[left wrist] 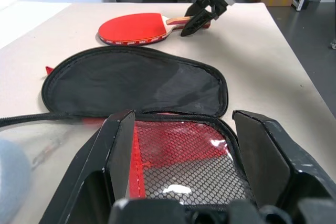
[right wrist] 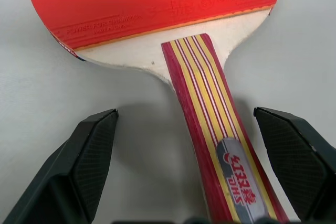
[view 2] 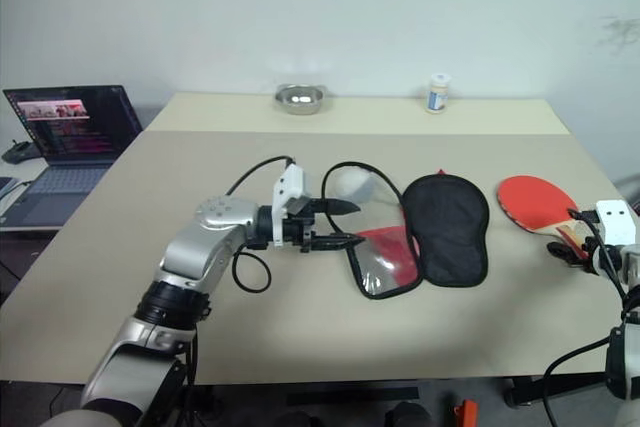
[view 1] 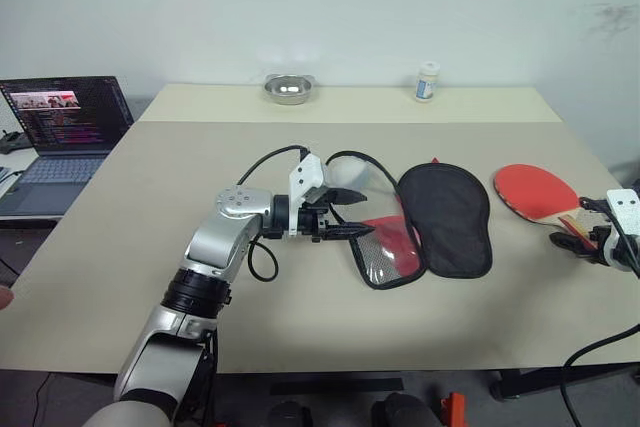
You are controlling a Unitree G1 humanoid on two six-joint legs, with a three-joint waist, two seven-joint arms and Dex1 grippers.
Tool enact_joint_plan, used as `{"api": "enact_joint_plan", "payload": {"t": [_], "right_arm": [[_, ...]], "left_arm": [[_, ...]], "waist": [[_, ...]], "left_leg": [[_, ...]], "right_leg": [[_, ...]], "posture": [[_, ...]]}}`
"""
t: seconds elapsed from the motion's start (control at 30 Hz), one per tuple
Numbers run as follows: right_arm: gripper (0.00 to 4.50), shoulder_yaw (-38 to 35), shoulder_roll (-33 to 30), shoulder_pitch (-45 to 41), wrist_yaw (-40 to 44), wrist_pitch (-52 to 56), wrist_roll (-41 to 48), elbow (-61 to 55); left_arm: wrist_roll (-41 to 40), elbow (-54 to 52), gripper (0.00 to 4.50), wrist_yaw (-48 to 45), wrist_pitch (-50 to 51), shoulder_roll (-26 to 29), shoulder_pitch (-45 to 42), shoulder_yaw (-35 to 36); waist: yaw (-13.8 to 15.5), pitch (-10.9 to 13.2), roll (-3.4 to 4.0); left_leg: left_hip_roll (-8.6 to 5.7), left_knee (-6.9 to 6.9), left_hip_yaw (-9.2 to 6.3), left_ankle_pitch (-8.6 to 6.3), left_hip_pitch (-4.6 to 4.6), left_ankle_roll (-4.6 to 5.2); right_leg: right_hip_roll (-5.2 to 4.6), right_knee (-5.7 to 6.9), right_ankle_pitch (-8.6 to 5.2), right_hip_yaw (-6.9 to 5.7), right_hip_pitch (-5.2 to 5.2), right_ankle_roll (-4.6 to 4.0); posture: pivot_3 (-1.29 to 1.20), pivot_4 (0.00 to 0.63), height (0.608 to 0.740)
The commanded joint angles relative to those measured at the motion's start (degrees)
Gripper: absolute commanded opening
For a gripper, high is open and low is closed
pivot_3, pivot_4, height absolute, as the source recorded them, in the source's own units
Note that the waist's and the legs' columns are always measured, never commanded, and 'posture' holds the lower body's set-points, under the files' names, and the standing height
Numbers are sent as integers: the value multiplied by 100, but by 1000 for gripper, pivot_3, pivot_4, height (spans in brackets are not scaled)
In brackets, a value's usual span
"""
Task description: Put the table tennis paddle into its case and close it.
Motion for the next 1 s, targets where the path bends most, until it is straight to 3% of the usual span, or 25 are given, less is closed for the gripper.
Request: {"api": "enact_joint_plan", "payload": {"t": [0.03,0.43,0.53,0.7,0.83,1.0], "right_arm": [[4473,-100,136,-169,-81,-229,21,22],[4473,-179,316,-349,-347,-414,16,227],[3912,-236,351,-380,-326,-314,44,218],[2234,-262,405,-408,-298,-79,31,148],[1173,-307,427,-407,-484,75,37,67],[1077,-549,394,-485,-798,209,206,-291]], "left_arm": [[-7,42,3213,-69,-170,63,-189,84],[2,193,3213,-136,-315,145,-223,116],[-6,198,3213,-142,-329,147,-219,116],[2,213,3213,-127,-338,134,-238,107],[3,190,3213,-94,-307,118,-261,101],[-19,126,3213,-52,-251,113,-246,118]], "waist": [[-8,0,-1],[-26,0,0],[-26,0,0],[-51,0,-1],[-74,0,-1],[-94,0,-1]], "left_leg": [[1,-1,8,0,5,0],[1,-1,48,-1,22,2],[3,-3,49,-1,22,2],[7,-4,49,-1,23,2],[8,-4,48,-1,25,2],[6,-2,49,-1,26,2]], "right_leg": [[0,2,1,8,0,1],[1,-1,15,49,0,21],[2,-2,15,49,-2,21],[3,-1,15,50,-4,20],[3,1,16,49,-4,19],[3,4,21,53,-4,18]], "posture": [[0,150,740],[0,150,740],[0,150,740],[0,150,740],[0,150,740],[0,150,740]]}}
